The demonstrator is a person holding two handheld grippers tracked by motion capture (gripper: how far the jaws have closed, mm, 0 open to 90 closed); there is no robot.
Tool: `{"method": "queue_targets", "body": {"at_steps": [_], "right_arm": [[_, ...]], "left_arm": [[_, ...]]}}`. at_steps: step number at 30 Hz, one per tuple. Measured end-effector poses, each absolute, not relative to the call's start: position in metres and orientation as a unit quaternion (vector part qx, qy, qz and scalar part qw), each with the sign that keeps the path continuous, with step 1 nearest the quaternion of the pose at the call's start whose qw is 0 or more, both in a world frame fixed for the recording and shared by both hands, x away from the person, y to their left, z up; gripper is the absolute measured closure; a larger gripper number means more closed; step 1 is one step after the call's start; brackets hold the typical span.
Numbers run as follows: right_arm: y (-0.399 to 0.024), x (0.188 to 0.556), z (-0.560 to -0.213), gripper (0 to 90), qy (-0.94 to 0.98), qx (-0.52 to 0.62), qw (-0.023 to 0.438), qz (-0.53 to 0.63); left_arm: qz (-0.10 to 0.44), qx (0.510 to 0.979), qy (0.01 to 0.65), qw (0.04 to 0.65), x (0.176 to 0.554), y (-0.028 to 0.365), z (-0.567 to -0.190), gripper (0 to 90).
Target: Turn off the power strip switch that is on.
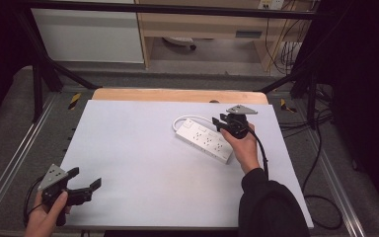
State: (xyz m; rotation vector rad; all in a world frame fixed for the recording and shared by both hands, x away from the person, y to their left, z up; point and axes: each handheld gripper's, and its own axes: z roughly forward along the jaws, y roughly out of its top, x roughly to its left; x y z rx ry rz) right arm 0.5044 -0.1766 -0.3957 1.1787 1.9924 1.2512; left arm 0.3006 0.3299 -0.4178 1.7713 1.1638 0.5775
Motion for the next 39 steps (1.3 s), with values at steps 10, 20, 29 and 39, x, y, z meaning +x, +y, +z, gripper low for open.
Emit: {"method": "queue_targets", "body": {"at_steps": [10, 20, 29, 39], "right_arm": [[-0.170, 0.508, -0.403, 75.5, 0.737, 0.424, 0.262, 0.456], [-0.160, 0.510, -0.412, 85.3, 0.747, 0.410, 0.267, 0.449], [-0.148, 0.513, -0.420, 90.0, 0.765, 0.400, 0.259, 0.433], [-0.142, 0.519, -0.426, 90.0, 0.776, 0.407, 0.248, 0.413]], "left_arm": [[0.234, 0.718, 0.471, 0.455, 0.301, 0.330, -0.418, 6.8], [0.233, 0.718, 0.472, 0.456, 0.301, 0.330, -0.418, 6.8], [0.233, 0.718, 0.472, 0.455, 0.301, 0.330, -0.418, 6.8], [0.233, 0.717, 0.474, 0.455, 0.301, 0.330, -0.418, 6.8]]}}
